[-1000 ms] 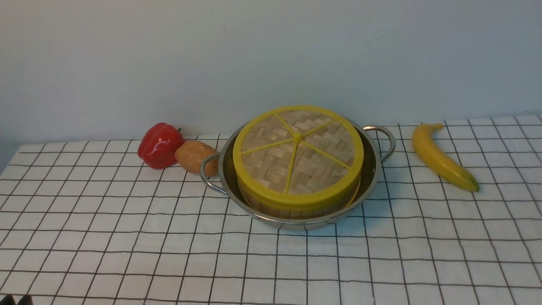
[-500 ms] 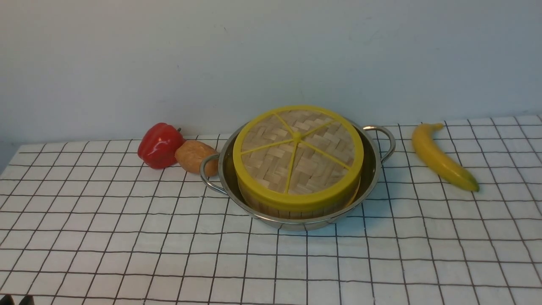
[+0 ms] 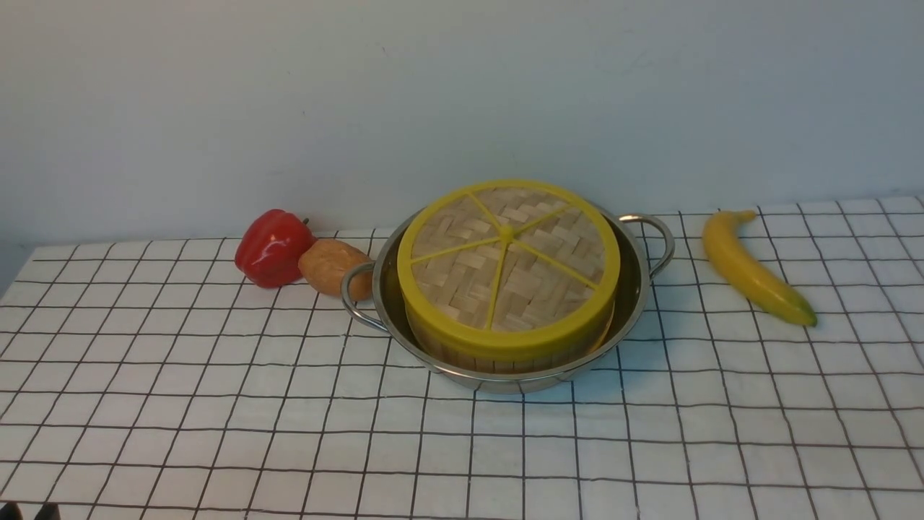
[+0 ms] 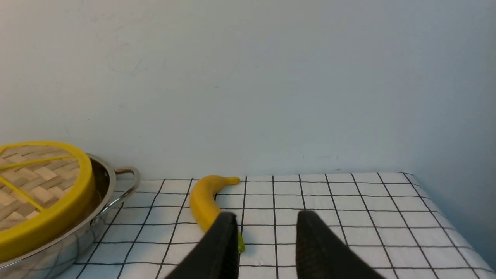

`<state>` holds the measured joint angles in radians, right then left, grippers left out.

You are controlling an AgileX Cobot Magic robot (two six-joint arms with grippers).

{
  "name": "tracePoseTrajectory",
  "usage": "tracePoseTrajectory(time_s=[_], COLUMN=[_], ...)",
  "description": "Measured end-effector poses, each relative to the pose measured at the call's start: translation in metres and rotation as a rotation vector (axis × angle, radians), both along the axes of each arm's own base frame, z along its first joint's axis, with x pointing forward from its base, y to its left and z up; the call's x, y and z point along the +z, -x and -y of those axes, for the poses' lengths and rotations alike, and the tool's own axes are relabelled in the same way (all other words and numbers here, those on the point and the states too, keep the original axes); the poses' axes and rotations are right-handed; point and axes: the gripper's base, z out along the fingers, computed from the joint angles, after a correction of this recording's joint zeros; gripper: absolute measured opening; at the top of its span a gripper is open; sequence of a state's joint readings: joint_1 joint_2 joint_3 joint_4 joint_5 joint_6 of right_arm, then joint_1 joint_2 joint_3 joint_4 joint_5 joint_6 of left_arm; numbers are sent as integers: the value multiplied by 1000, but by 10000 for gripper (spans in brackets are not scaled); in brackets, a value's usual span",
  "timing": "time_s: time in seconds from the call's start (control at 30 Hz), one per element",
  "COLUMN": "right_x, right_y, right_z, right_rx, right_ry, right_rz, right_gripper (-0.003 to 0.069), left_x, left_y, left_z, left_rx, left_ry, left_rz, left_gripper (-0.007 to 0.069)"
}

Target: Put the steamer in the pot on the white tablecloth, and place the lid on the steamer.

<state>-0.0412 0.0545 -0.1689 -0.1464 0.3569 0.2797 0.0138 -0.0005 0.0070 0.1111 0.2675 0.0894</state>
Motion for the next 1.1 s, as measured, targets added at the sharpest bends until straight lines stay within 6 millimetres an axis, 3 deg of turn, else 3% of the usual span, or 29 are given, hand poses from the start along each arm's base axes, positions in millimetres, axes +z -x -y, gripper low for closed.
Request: tracePoseTrajectory(time_s=[0.2,0.33,1.1], right_x=[-32,-41,-44], right_y=[-1,-2,-2], right_z=[0,0,1], right_rx=[-11,-13,-17], right_ry=[-37,-42,-41], right_rz=[-36,-63,-88], right_gripper=[240,240,240], left_x=[0,0,0], left_y=[0,0,0], left_z=[0,0,0], left_rx=[0,0,0], left_ry=[0,0,0], left_rz=[0,-1,-2], left_gripper=[181,185,222])
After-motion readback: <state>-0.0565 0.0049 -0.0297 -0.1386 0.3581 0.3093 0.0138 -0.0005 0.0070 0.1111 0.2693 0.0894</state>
